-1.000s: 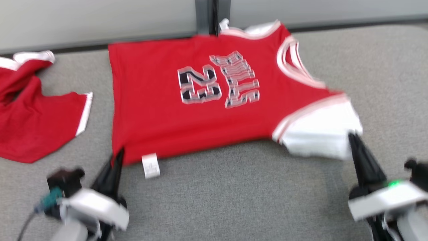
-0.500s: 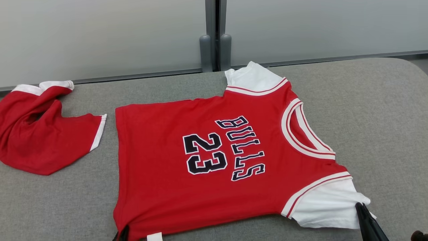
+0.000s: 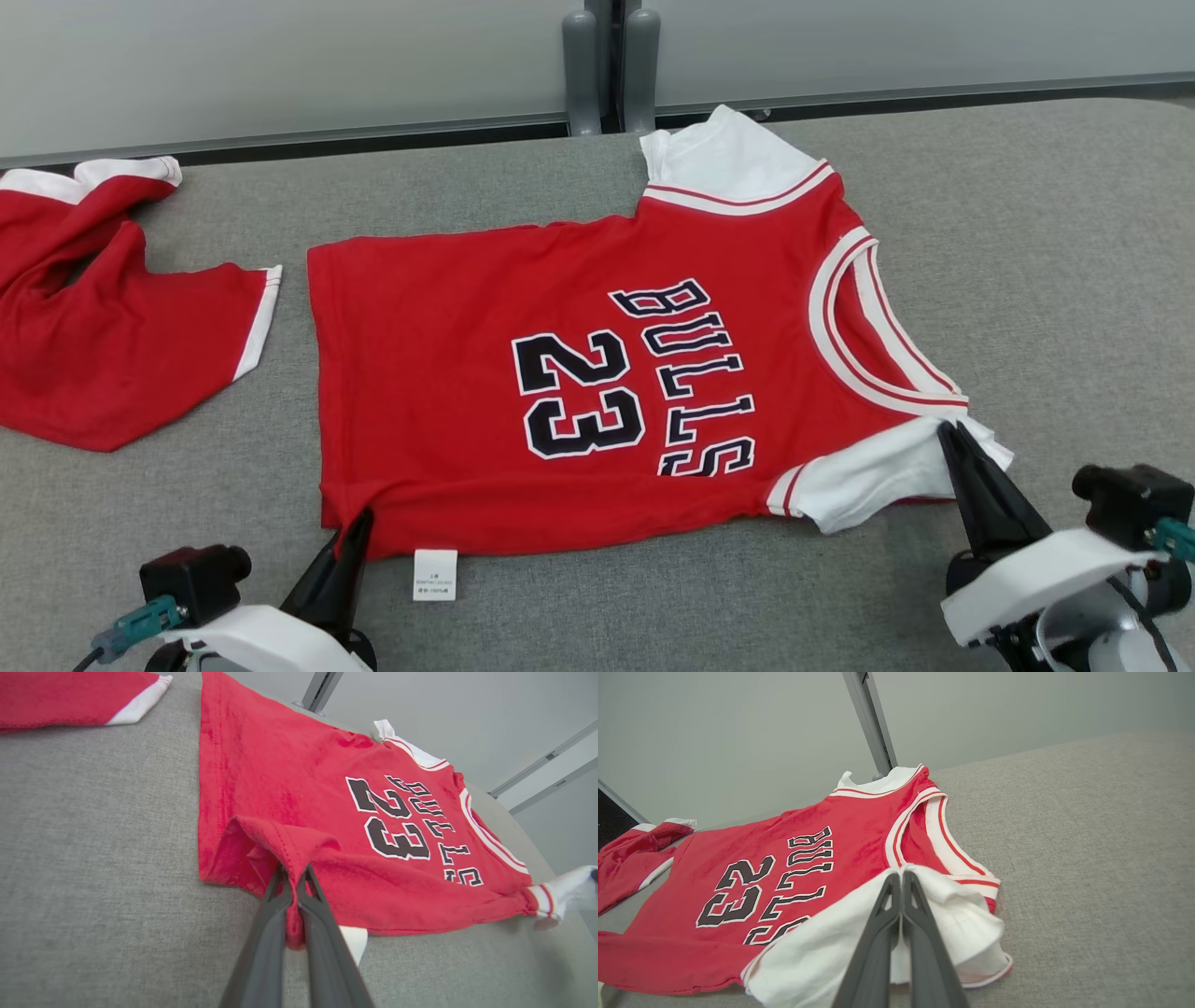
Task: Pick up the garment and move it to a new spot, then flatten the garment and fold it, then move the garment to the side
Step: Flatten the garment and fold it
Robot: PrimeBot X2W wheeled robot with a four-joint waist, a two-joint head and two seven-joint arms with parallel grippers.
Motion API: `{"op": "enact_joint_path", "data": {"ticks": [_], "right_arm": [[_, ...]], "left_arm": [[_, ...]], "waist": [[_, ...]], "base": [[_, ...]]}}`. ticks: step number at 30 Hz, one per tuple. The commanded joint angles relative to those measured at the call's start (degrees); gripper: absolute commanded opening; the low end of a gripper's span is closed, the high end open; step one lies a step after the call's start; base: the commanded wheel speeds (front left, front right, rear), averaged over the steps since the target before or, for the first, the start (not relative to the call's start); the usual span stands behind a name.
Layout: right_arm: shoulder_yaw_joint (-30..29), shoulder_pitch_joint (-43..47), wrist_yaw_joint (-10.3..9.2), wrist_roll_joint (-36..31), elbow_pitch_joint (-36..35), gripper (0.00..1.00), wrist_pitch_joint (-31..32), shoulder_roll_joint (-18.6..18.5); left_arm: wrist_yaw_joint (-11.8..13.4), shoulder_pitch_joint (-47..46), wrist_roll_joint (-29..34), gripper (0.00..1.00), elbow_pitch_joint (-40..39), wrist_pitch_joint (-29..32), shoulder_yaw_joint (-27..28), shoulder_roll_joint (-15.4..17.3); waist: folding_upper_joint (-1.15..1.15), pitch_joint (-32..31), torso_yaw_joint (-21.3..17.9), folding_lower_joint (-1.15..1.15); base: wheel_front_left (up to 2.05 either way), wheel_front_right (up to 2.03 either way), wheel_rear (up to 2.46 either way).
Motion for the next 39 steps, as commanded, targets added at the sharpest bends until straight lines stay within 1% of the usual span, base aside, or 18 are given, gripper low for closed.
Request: {"op": "enact_joint_path", "data": {"ticks": [1,7,12,13,14,16,17,18,19,20,23,26,31,33,36,37,39], "right_arm": [[0.28,-1.80,0.00,-0.58,0.60,0.00,0.84,-0.62],[1.71,-8.41,0.00,-1.85,4.49,0.00,4.91,-2.14],[2.43,-13.38,0.00,-2.36,6.82,0.00,7.50,-4.09],[2.91,-14.43,-0.01,-2.51,7.39,0.00,8.25,-4.54],[3.44,-15.45,-0.01,-2.19,7.92,0.00,9.05,-4.75],[4.43,-17.81,0.00,-2.31,9.11,0.00,10.44,-5.40],[5.07,-18.89,-0.01,-2.33,9.67,0.16,11.10,-5.56],[5.07,-18.89,-0.01,-2.33,9.67,0.16,11.10,-5.56],[5.85,-19.98,-0.01,-2.16,10.15,0.49,11.54,-5.68],[6.23,-21.07,0.00,-2.08,10.76,1.00,11.82,-5.96],[7.29,-24.27,-0.01,-2.72,12.81,1.00,11.46,-6.55],[8.07,-26.74,-0.01,-3.30,15.08,1.00,10.57,-6.92],[8.48,-28.48,0.00,-3.54,17.30,1.00,7.45,-7.02],[8.67,-27.46,-0.01,-4.21,16.64,1.00,5.91,-7.73],[8.18,-24.43,-0.01,-6.24,14.52,1.00,3.94,-8.85],[7.68,-23.16,-0.01,-7.17,13.51,1.00,3.41,-9.21],[5.17,-17.85,-0.01,-8.92,10.12,1.00,3.59,-9.26]], "left_arm": [[0.43,-1.51,-0.26,0.00,-0.23,0.58,0.29,0.40],[1.11,-5.20,-0.96,0.00,0.38,3.74,0.16,0.29],[0.98,-7.80,-2.04,0.00,0.93,6.16,0.65,1.25],[0.97,-8.34,-2.11,0.04,1.15,6.79,0.58,1.48],[0.98,-8.93,-2.26,0.11,1.29,7.34,0.54,1.59],[1.13,-10.14,-2.72,0.46,1.54,8.44,0.56,1.56],[1.31,-10.62,-3.11,0.89,1.74,9.04,0.58,1.53],[1.31,-10.62,-3.11,0.89,1.74,9.04,0.58,1.53],[1.47,-11.22,-3.21,1.00,1.92,9.52,0.65,1.60],[1.63,-11.78,-3.33,1.00,2.13,9.94,0.75,1.71],[2.08,-13.31,-3.68,1.00,2.92,10.99,0.84,1.64],[2.87,-14.63,-3.89,1.00,4.55,10.75,1.84,1.57],[3.09,-15.70,-3.58,1.00,6.82,7.89,3.63,1.10],[2.54,-14.87,-3.12,1.00,6.80,6.38,3.86,1.16],[2.62,-11.95,-2.03,1.00,6.21,4.78,3.27,1.67],[2.83,-10.79,-1.51,1.00,5.86,4.40,3.00,1.98],[3.40,-6.72,-0.88,1.00,4.37,4.35,2.07,2.61]], "waist": [[0.00,0.42,0.30,0.00],[0.00,1.38,1.26,0.00],[0.00,2.67,1.66,0.00],[0.00,2.89,1.68,0.00],[0.00,3.07,1.68,0.00],[0.00,3.42,1.72,0.00],[0.00,3.60,1.75,0.00],[0.00,3.60,1.75,0.00],[0.00,3.77,1.78,0.00],[0.00,3.92,1.79,0.00],[0.00,4.29,1.96,0.00],[0.00,4.47,2.15,0.00],[0.00,3.97,2.63,0.00],[0.00,3.57,2.78,0.00],[0.00,2.64,2.79,0.00],[0.00,2.24,2.70,0.00],[0.00,1.51,2.51,0.00]], "base": [[0.00,0.00,0.00],[0.00,0.00,0.00],[0.00,0.00,0.00],[0.00,0.00,0.00],[0.00,0.00,0.00],[0.00,0.00,0.00],[0.00,0.00,0.00],[0.00,0.00,0.00],[0.00,0.00,0.00],[0.00,0.00,0.00],[0.00,0.00,0.00],[0.00,0.00,0.00],[0.00,0.00,0.00],[0.00,0.00,0.00],[0.00,0.00,0.00],[0.00,0.00,0.00],[0.00,0.00,0.00]]}}
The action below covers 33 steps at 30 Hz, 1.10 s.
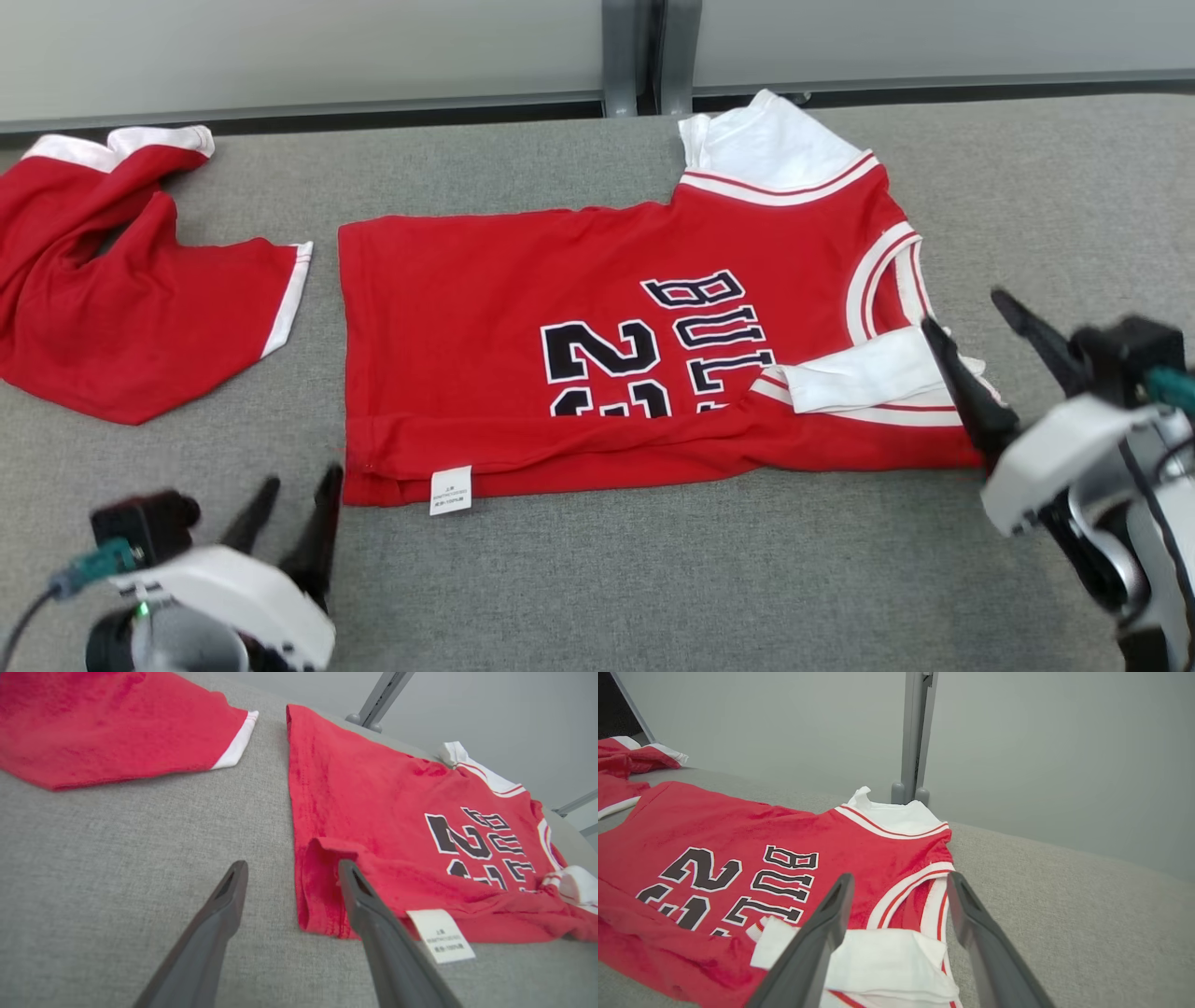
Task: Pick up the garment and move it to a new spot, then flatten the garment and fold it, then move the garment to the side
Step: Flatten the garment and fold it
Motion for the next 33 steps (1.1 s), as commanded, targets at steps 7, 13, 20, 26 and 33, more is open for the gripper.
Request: {"op": "enact_joint_path", "data": {"ticks": [7,13,20,26,33], "right_arm": [[-7.56,11.14,-0.01,-4.67,-8.71,1.00,5.31,1.26],[-9.19,13.46,-0.01,-7.52,-10.91,1.00,10.47,3.73],[-11.36,14.59,-0.01,-9.36,-11.37,1.00,13.15,5.23],[-13.02,14.66,-0.01,-10.46,-11.57,1.00,14.53,6.02],[-13.09,14.09,-0.01,-10.87,-11.27,1.00,18.61,6.22]], "left_arm": [[0.63,2.73,1.25,1.00,-2.95,2.43,-1.92,2.08],[0.83,0.22,2.70,1.00,-2.66,4.94,-3.83,2.67],[0.74,-0.25,2.38,1.00,-0.87,5.49,-4.19,2.68],[0.42,-0.45,2.12,1.00,-0.41,5.75,-4.55,2.55],[0.01,-1.34,2.06,1.00,0.53,6.85,-5.60,2.02]], "waist": [[0.00,2.73,-0.86,0.00],[0.00,5.94,-1.47,0.00],[0.00,7.55,-1.45,0.00],[0.00,7.92,-1.21,0.00],[0.00,8.52,-0.95,0.00]], "base": [[0.00,0.00,0.00],[0.00,0.00,0.00],[0.00,0.00,0.00],[0.00,0.00,0.00],[0.00,0.00,0.00]]}}
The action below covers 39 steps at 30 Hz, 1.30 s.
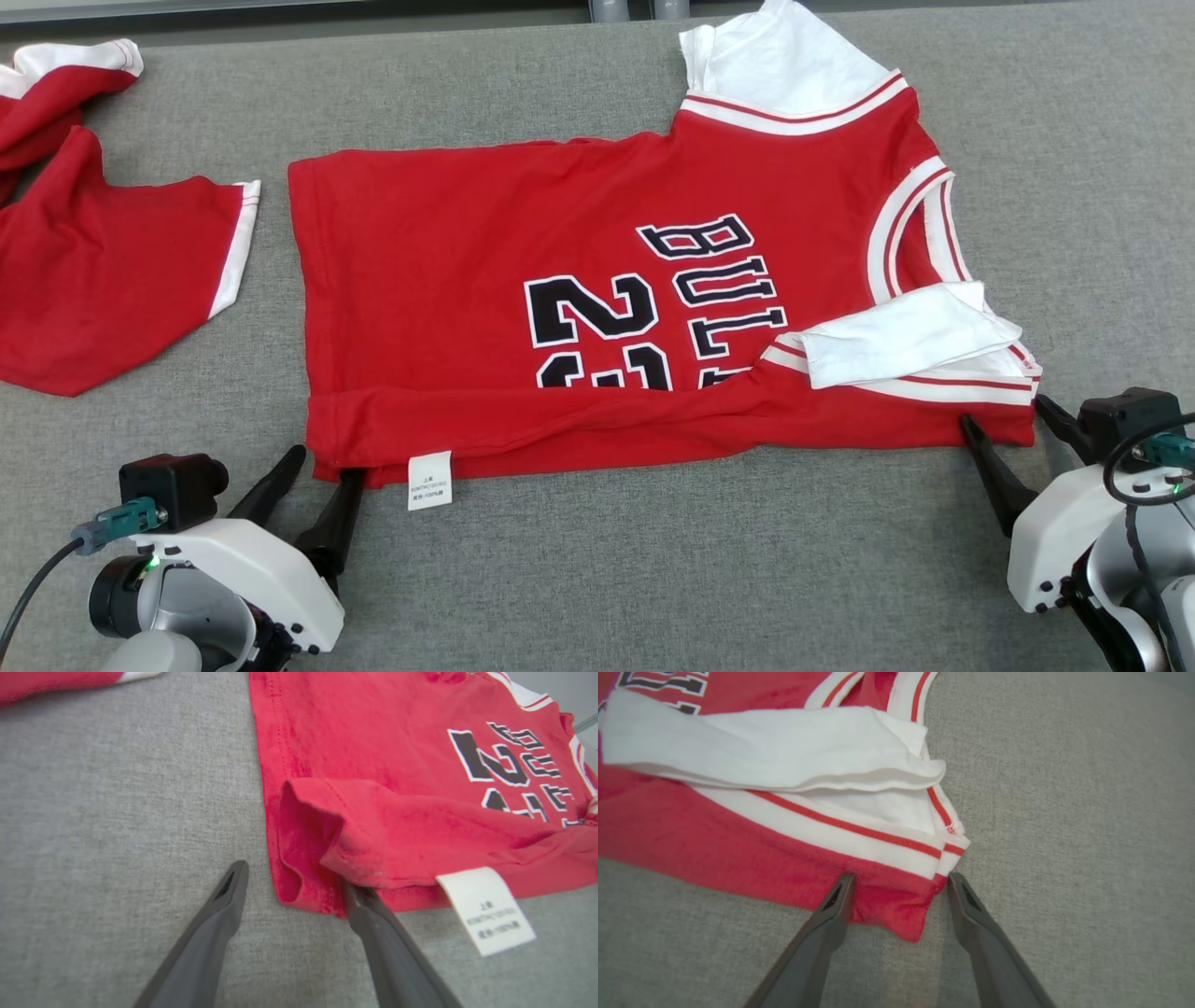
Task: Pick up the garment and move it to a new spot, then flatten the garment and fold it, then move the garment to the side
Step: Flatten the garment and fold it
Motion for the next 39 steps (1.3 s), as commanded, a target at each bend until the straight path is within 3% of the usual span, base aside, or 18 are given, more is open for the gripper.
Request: {"op": "enact_joint_path", "data": {"ticks": [1,3,4,6,7,8,9,10,16,23,28,32,39], "right_arm": [[0.37,0.15,-0.01,0.14,0.52,1.00,1.03,-0.29],[0.82,0.05,-0.01,0.46,0.69,1.00,2.16,-0.55],[1.05,0.04,-0.01,0.73,0.68,1.00,2.62,-0.57],[1.73,-0.06,-0.01,1.55,0.78,1.00,3.44,-0.69],[2.02,-0.10,-0.01,1.98,0.85,1.00,3.83,-0.83],[2.54,-0.12,-0.01,2.29,0.91,0.74,4.32,-1.13],[3.05,-0.42,-0.01,2.94,0.86,0.22,4.56,-1.29],[3.65,-0.68,-0.01,3.74,0.78,0.00,5.04,-1.47],[4.68,-3.81,-0.01,9.11,-1.91,0.00,9.53,-5.63],[6.05,-5.50,-0.01,16.69,-7.69,0.00,20.52,-14.04],[6.41,-3.07,-0.01,22.17,-11.59,0.00,26.83,-18.85],[5.37,-0.10,-0.01,25.96,-14.84,0.00,29.96,-21.28],[2.30,6.17,-0.01,29.20,-18.69,0.00,32.21,-22.19]], "left_arm": [[-0.01,0.77,-0.48,1.00,2.74,2.21,-1.66,-0.86],[-0.32,0.48,-0.58,0.96,3.17,2.64,-2.21,-1.04],[-0.62,0.43,-0.76,0.87,3.26,2.77,-2.48,-1.28],[-1.25,0.54,-1.05,0.49,3.30,3.38,-3.29,-1.60],[-1.71,0.65,-1.32,0.34,3.35,3.88,-3.79,-1.74],[-2.40,0.85,-1.65,0.00,3.30,4.62,-4.44,-1.98],[-3.22,1.10,-2.04,0.00,3.20,5.68,-5.36,-2.06],[-3.93,1.43,-2.52,0.00,3.00,6.48,-6.10,-2.19],[-5.54,0.54,-4.62,0.00,0.50,9.11,-5.20,0.42],[-7.44,-0.07,-9.73,0.00,-5.98,15.10,-2.15,5.89],[-7.26,1.86,-13.90,0.00,-11.35,19.52,-0.42,9.38],[-6.54,4.81,-18.01,0.00,-15.65,21.78,1.42,11.43],[-4.92,11.20,-20.51,0.00,-19.15,21.09,3.84,13.29]], "waist": [[0.00,0.10,0.04,0.00],[0.00,0.23,0.08,0.00],[0.00,0.26,0.09,0.00],[0.00,0.29,0.10,0.00],[0.00,0.27,0.09,0.00],[0.00,0.20,0.10,0.00],[0.00,0.12,0.09,0.00],[0.00,0.01,0.07,0.00],[0.00,-1.81,0.07,0.00],[0.00,-4.90,0.03,0.00],[0.00,-6.77,-0.03,0.00],[0.00,-7.73,-0.40,0.00],[0.00,-7.93,-1.21,0.00]], "base": [[0.00,0.00,0.00],[0.00,0.00,0.00],[0.00,0.00,0.00],[0.00,0.00,0.00],[0.00,0.00,0.00],[0.00,0.00,0.00],[0.00,0.00,0.00],[0.00,0.00,0.00],[0.00,0.00,0.00],[0.00,0.00,0.00],[0.00,0.00,0.00],[0.00,0.00,0.00],[0.00,0.00,0.00]]}}
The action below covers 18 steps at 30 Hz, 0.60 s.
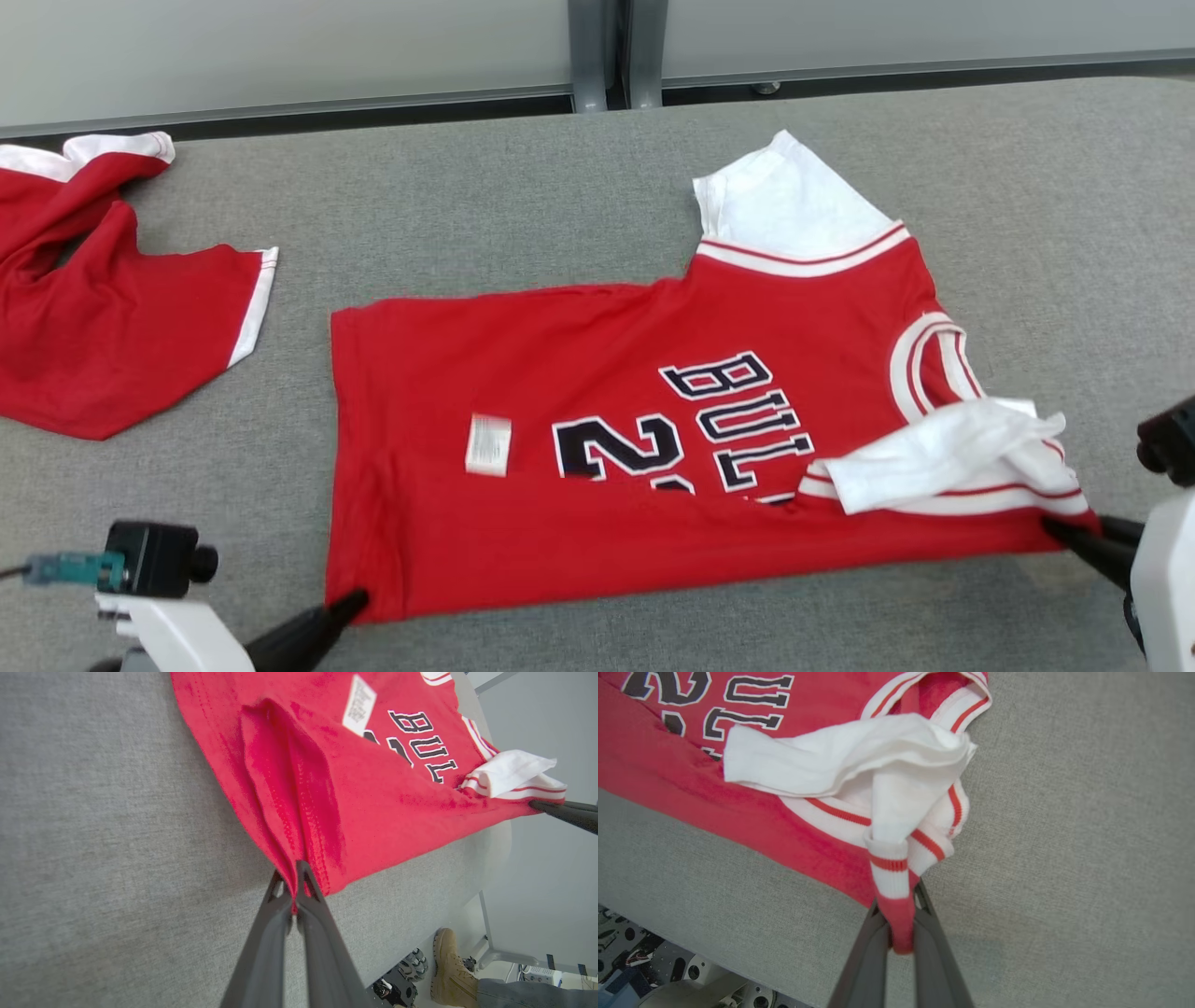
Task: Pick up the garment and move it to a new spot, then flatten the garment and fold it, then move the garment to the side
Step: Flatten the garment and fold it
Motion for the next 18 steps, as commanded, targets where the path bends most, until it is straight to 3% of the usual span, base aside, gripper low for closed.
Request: {"op": "enact_joint_path", "data": {"ticks": [1,10,11,12,13,14,18], "right_arm": [[-0.88,1.90,-0.01,0.43,-0.70,0.00,0.29,0.07],[-2.84,12.44,-0.01,-0.99,0.17,0.00,-3.83,4.56],[-3.14,13.00,-0.01,-1.69,0.31,0.06,-4.76,4.94],[-3.14,13.41,-0.01,-2.31,0.33,0.45,-5.60,5.15],[-3.05,13.83,-0.01,-2.85,0.34,1.00,-6.33,5.31],[-2.98,14.12,-0.01,-3.30,0.33,1.00,-7.06,5.45],[-4.75,14.20,-0.01,-5.48,-1.82,1.00,-9.61,4.98]], "left_arm": [[0.43,1.83,-0.38,0.00,-0.52,-0.64,0.42,0.08],[0.65,10.08,1.33,0.00,1.79,-5.72,-1.47,-2.79],[0.78,10.23,1.94,0.00,2.29,-6.46,-1.40,-2.91],[1.01,10.14,2.56,0.13,2.98,-7.35,-1.24,-3.06],[1.04,9.99,3.14,0.63,3.51,-8.15,-1.21,-3.33],[0.99,9.82,3.66,1.00,3.87,-8.84,-1.27,-3.70],[1.84,9.86,6.15,1.00,3.82,-11.53,-0.47,-3.51]], "waist": [[0.00,0.10,-0.22,0.00],[0.00,0.60,-0.16,0.00],[0.00,0.68,-0.06,0.00],[0.00,0.72,0.05,0.00],[0.00,0.69,0.13,0.00],[0.00,0.62,0.20,0.00],[0.00,0.17,0.47,0.00]], "base": [[0.00,0.00,0.00],[0.00,0.00,0.00],[0.00,0.00,0.00],[0.00,0.00,0.00],[0.00,0.00,0.00],[0.00,0.00,0.00],[0.00,0.00,0.00]]}}
